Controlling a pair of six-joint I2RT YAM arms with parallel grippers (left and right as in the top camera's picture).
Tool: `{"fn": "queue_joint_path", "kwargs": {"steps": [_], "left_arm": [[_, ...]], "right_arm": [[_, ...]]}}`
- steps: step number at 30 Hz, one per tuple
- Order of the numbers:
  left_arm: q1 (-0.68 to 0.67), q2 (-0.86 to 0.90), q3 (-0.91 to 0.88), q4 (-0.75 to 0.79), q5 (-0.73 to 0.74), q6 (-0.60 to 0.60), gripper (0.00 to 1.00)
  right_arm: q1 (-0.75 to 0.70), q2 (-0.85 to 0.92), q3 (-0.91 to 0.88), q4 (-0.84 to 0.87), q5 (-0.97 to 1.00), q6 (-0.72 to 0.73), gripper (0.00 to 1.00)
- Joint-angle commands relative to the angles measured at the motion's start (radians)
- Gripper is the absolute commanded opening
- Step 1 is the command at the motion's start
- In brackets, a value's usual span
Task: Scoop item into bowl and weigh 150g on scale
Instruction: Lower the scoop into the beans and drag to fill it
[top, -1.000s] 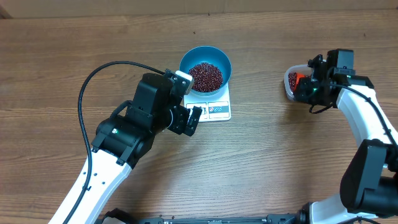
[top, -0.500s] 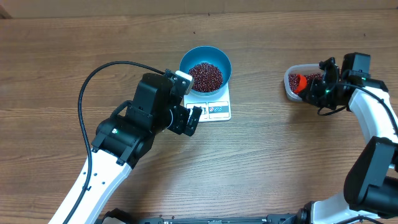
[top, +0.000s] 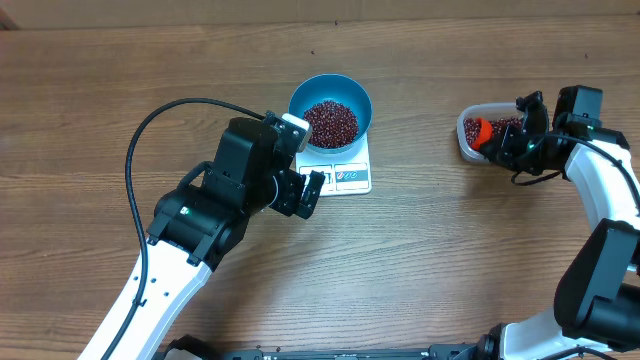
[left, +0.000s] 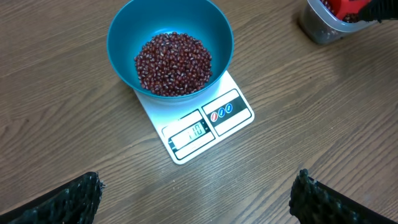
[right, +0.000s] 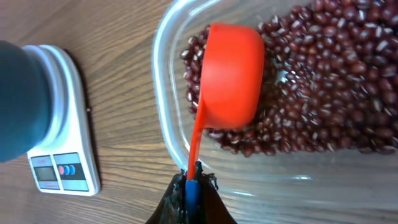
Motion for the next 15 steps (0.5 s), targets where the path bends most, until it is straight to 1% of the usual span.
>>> {"fn": "queue_joint_path", "kwargs": {"steps": [1, 8, 15], "left_arm": [[0.005, 0.005, -0.010, 0.003, 0.008, 0.022, 1.00], [0.005, 0.005, -0.010, 0.003, 0.008, 0.022, 1.00], [0.005, 0.005, -0.010, 0.003, 0.008, 0.022, 0.99]], "right_arm": [[-0.014, 0.009, -0.005, 0.013, -0.096, -0.014, 0.04], [-0.050, 0.010, -0.005, 0.013, -0.116, -0.011, 0.04], [-0.083, 0.011, -0.005, 0.009, -0.178, -0.011, 0.04]]}}
